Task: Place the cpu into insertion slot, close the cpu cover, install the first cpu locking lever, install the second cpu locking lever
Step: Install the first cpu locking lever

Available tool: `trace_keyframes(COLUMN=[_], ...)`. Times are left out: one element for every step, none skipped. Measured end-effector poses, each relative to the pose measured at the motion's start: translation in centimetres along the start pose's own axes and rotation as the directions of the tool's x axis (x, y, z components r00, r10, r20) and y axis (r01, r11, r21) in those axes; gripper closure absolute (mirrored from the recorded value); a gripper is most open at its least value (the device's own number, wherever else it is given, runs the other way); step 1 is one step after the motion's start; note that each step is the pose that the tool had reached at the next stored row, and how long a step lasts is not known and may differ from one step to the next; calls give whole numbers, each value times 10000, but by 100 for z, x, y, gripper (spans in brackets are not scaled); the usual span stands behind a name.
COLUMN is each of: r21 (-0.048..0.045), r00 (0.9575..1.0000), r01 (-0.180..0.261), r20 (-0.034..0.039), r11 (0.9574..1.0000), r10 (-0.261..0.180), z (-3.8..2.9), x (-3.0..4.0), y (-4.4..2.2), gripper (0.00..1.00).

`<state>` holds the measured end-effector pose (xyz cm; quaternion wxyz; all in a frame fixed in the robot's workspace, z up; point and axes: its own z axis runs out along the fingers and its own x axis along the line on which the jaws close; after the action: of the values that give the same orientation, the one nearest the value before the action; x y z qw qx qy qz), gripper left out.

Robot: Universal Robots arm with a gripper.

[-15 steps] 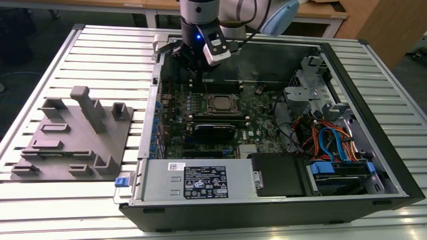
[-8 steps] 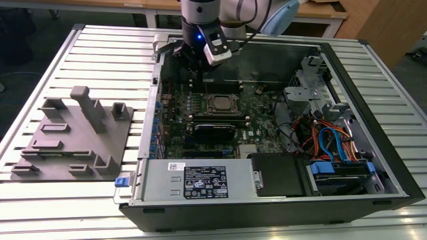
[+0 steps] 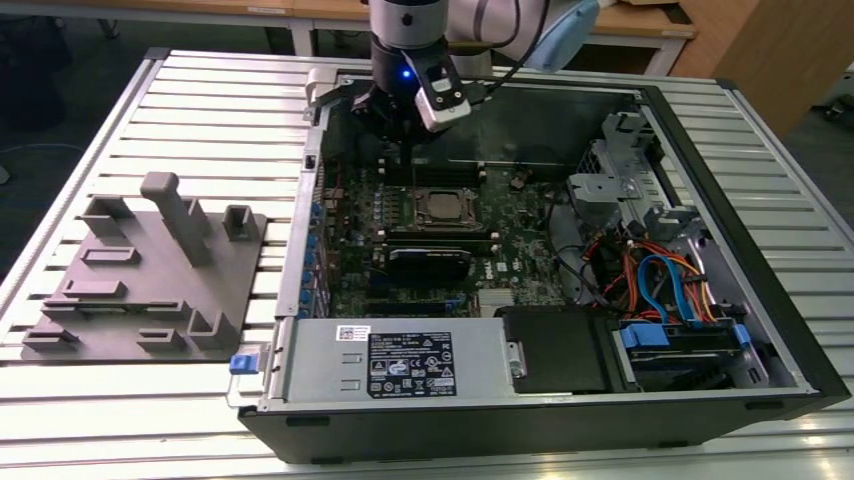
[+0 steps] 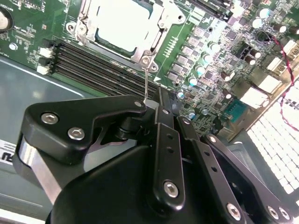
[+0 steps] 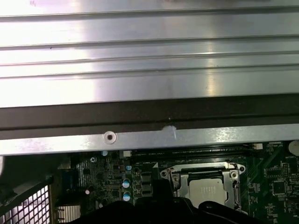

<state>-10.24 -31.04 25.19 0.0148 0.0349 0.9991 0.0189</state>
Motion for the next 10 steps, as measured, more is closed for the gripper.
trace_keyframes(r21=[1,1,2,2,3,3,4,4,4,5], r00=[10000,10000,10000,10000,10000,10000,10000,10000,10000,10000], r01=[0,0,-1,0,-1,-1,-1,0,0,0], r20=[-1,0,-1,-1,-1,0,0,-1,0,0], r11=[10000,10000,10000,10000,10000,10000,10000,10000,10000,10000], r10=[0,0,1,0,1,1,1,0,0,0], z=[0,0,0,1,1,1,1,2,2,2], x=[-10,-20,-28,-36,-45,-52,-59,-65,-71,-74], y=[1,1,2,2,3,4,4,4,5,5], gripper=[90,90,90,90,90,90,90,90,90,90])
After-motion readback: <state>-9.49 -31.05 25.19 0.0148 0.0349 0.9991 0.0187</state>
